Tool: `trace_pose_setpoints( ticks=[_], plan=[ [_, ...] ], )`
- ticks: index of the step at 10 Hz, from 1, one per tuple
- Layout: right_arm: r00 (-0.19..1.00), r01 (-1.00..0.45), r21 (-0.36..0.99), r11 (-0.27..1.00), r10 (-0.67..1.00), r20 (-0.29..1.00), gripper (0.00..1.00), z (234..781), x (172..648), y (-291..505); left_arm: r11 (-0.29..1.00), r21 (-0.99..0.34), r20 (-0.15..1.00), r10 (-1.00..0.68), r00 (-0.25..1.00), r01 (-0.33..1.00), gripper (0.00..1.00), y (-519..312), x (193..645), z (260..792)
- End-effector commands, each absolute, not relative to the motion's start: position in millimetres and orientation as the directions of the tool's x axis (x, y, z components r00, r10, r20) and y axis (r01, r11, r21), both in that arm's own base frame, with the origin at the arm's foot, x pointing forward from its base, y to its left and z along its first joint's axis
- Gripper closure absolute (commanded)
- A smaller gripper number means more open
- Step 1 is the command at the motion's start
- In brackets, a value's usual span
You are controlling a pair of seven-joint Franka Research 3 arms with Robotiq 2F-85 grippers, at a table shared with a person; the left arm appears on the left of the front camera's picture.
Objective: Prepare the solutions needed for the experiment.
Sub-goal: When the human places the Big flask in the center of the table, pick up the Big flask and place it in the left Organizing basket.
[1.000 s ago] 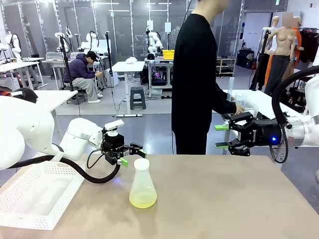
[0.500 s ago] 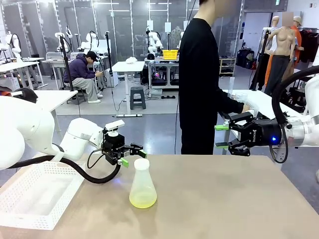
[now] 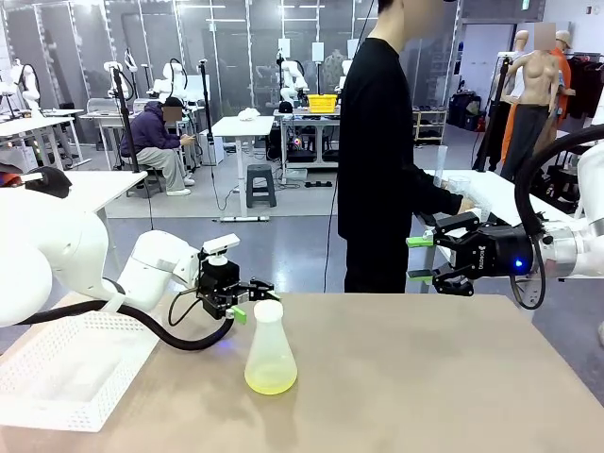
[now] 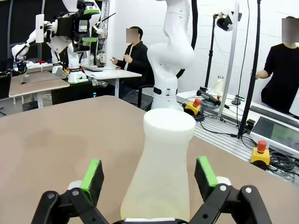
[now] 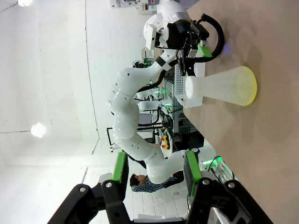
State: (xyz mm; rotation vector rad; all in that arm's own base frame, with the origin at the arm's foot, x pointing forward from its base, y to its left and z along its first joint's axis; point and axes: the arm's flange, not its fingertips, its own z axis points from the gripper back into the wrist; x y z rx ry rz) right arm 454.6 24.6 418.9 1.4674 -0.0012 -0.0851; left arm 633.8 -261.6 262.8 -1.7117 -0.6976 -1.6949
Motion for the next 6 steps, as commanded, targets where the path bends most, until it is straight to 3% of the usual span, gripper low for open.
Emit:
trace_pose_setpoints(
  ticks=[1,6],
  plan=[
    [0.997,0.054,0.993,0.104,-0.052,-0.049,0.39,420,454,24,-0.676,-0.073,0.997,-0.046,0.056,0.733,0.0,-269,633,250],
    [0.997,0.054,0.993,0.104,-0.052,-0.049,0.39,420,454,24,-0.701,-0.009,1.0,0.009,0.021,0.713,0.0,-282,601,250]
  ],
)
